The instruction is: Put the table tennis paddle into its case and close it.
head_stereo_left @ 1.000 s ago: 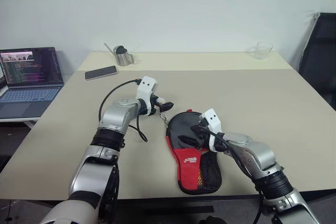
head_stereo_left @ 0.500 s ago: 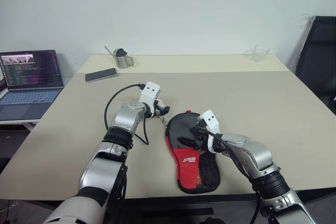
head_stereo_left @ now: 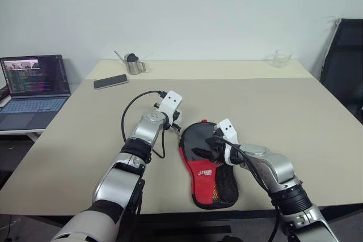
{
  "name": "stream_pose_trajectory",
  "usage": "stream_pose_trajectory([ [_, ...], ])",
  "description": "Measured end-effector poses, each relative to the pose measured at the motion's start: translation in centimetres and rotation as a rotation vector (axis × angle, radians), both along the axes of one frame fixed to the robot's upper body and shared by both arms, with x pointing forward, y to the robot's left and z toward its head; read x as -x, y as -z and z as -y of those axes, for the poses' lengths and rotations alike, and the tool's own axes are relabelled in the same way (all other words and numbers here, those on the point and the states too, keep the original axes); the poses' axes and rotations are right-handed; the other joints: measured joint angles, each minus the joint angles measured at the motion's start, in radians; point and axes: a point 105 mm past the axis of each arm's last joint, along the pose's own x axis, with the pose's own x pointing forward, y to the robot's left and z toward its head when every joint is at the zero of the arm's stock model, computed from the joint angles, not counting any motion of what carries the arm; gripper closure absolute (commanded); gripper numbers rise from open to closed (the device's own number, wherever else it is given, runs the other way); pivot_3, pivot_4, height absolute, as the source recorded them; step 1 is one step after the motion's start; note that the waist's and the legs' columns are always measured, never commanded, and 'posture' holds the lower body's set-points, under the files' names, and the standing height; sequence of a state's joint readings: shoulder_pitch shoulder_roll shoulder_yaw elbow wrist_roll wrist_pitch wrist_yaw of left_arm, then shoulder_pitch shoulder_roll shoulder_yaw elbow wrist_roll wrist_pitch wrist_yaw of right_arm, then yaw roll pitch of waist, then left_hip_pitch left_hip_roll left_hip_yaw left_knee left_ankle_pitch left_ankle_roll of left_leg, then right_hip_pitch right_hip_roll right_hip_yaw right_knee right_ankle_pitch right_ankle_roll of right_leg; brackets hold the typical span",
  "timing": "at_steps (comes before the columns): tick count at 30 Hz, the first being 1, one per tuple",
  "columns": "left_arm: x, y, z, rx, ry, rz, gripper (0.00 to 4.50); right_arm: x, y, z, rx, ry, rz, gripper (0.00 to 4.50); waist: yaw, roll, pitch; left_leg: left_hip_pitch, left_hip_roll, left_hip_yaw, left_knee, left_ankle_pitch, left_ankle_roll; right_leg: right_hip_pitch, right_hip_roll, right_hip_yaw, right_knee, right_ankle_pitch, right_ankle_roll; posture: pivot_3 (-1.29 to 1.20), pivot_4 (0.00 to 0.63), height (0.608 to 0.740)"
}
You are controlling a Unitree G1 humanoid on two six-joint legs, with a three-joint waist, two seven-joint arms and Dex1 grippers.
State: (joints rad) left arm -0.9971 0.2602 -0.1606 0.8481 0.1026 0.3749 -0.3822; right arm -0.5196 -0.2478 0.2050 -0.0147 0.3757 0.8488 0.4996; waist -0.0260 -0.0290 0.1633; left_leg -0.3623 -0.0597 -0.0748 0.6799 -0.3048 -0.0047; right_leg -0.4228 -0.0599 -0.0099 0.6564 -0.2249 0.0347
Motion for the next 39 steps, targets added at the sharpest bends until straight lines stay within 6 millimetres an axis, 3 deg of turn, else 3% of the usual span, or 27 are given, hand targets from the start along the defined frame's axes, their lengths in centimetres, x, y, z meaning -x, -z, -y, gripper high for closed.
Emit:
stream_pose_trajectory([
  [11,-0.4,0.1,0.1,-0.036,-0.004,0.058,4.46,0.0,0.1,0.2,0.002,0.006,-0.009,0.25,0.000,0.000,-0.002,0.001,0.000,-0.001,0.000,0.000,0.001,0.001,0.000,-0.001,0.000,0.000,0.000,0.00,0.150,0.740],
  [17,-2.1,-2.4,-0.3,-0.115,-0.025,0.134,4.46,0.1,0.0,0.4,0.009,-0.002,-0.009,0.25,0.002,0.000,-0.001,0.000,0.000,-0.001,0.000,-0.001,0.001,0.001,0.000,-0.003,0.000,0.000,0.000,0.00,0.150,0.740],
  [22,-2.5,-4.2,2.4,-0.206,0.047,0.267,4.46,0.8,0.0,0.4,0.021,-0.043,-0.009,0.25,0.003,0.000,-0.001,-0.002,0.000,-0.001,-0.001,0.000,0.000,0.001,0.000,-0.003,-0.004,0.000,0.001,0.00,0.150,0.740],
  [33,-1.6,-4.1,8.5,-0.417,0.192,0.369,4.46,2.4,0.1,0.5,0.018,-0.052,-0.022,0.25,0.003,0.000,-0.001,-0.002,0.000,-0.001,-0.002,-0.001,0.001,0.001,0.001,-0.003,-0.007,0.000,0.001,0.00,0.150,0.740],
  [39,-1.1,-3.7,10.2,-0.473,0.230,0.400,4.46,3.5,0.2,0.6,0.008,-0.061,-0.037,0.25,0.003,0.000,-0.001,-0.002,0.000,-0.001,-0.002,-0.001,0.002,0.001,0.002,-0.003,-0.007,0.000,0.001,0.00,0.150,0.740],
])
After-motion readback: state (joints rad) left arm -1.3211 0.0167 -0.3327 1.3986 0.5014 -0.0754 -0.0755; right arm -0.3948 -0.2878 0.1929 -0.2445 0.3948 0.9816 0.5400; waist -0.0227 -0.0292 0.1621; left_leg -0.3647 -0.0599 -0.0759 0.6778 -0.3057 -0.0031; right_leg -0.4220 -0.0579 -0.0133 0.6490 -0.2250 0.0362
